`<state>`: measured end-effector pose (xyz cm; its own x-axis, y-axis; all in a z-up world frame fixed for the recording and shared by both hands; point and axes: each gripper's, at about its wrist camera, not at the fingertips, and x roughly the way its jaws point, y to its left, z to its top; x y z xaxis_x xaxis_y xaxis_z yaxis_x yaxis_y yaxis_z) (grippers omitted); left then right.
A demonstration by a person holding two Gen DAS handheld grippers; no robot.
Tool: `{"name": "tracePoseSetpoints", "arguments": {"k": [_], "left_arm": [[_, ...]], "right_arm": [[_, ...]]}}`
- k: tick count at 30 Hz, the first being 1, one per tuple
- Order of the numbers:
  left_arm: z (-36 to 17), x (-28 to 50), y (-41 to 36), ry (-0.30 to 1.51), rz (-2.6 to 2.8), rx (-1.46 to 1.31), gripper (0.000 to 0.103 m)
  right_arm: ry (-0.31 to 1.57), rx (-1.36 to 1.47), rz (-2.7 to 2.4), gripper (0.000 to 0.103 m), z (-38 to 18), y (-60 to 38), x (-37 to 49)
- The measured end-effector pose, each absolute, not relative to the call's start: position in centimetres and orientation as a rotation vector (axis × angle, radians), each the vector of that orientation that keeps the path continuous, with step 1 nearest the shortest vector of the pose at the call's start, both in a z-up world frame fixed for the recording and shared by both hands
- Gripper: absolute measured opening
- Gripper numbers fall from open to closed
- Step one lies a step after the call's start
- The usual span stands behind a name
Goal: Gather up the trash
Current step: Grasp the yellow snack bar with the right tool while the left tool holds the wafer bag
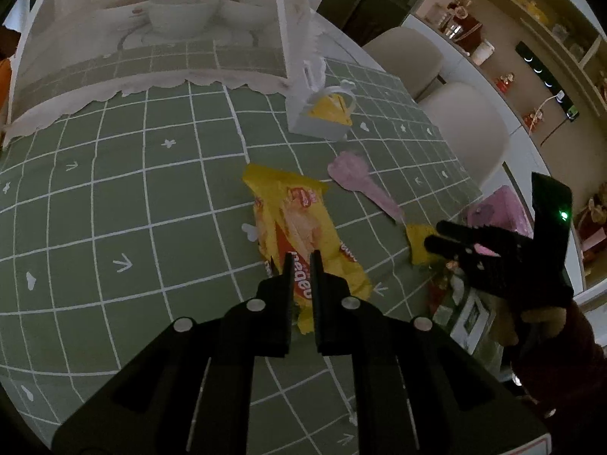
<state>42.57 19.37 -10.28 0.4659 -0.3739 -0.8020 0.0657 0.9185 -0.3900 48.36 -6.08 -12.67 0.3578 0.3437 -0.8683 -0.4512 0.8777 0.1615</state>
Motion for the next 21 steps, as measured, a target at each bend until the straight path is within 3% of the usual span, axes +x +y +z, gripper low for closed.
{"name": "tracePoseSetpoints", "arguments": {"k": [4, 9, 21], "left_arm": [[-10.4, 42.6, 19.4, 1.064, -0.277, -0.335, 0.007], [-10.5, 42.4, 19.7, 1.067, -0.272, -0.352, 0.008], [-11.1, 42.2, 20.5, 1.083, -0.248, -0.380, 0.017]], "right_arm": [[1.092, -0.033, 0.560, 0.042, -12.4, -6.6, 46.4], [0.938, -0.132, 0.527, 0.042, -10.5, -7.7, 44.1], [1.053, -0.087, 0.522, 0.042, -13.1, -8.7, 43.8]]}}
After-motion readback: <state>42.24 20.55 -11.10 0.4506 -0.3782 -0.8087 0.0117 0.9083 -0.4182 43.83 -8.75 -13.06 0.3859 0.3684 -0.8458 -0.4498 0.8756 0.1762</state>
